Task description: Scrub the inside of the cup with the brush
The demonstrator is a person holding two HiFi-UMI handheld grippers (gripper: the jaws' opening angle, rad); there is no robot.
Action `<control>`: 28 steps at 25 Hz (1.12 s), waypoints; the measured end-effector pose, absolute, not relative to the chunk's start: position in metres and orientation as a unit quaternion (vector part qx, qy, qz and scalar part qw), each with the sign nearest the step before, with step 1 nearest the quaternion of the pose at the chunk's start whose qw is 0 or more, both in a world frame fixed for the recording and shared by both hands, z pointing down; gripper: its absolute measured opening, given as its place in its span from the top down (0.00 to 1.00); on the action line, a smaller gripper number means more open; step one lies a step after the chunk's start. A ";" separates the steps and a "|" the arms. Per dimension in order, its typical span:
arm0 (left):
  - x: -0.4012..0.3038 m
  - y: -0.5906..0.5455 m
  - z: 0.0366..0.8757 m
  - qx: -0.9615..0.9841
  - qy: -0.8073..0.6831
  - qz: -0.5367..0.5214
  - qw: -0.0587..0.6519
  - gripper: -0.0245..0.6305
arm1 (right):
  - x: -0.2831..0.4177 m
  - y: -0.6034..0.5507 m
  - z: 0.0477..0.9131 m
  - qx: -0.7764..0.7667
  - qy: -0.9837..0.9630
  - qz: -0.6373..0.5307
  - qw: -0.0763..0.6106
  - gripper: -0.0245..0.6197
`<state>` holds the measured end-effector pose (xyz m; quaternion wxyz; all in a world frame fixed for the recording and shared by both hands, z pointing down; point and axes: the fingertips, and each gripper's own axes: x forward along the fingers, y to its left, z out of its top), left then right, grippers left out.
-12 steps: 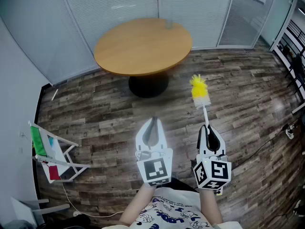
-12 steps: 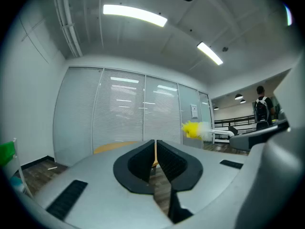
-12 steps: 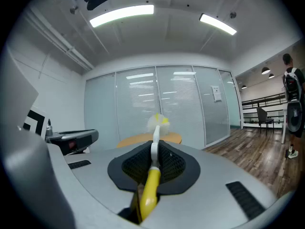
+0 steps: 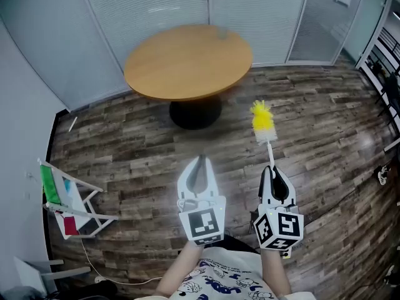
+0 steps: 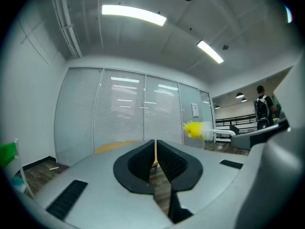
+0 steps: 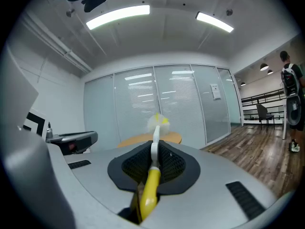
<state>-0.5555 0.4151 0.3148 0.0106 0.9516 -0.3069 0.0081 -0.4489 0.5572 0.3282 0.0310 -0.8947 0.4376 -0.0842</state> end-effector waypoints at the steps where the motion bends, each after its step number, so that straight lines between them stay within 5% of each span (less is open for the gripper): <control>1: -0.554 0.415 0.316 0.951 -0.307 0.009 0.011 0.93 | -0.448 0.558 0.328 -0.894 0.439 -0.084 0.033 0.89; 28: -0.520 0.411 0.333 0.940 -0.339 0.028 0.010 0.93 | -0.396 0.554 0.348 -0.878 0.465 -0.109 0.037 0.89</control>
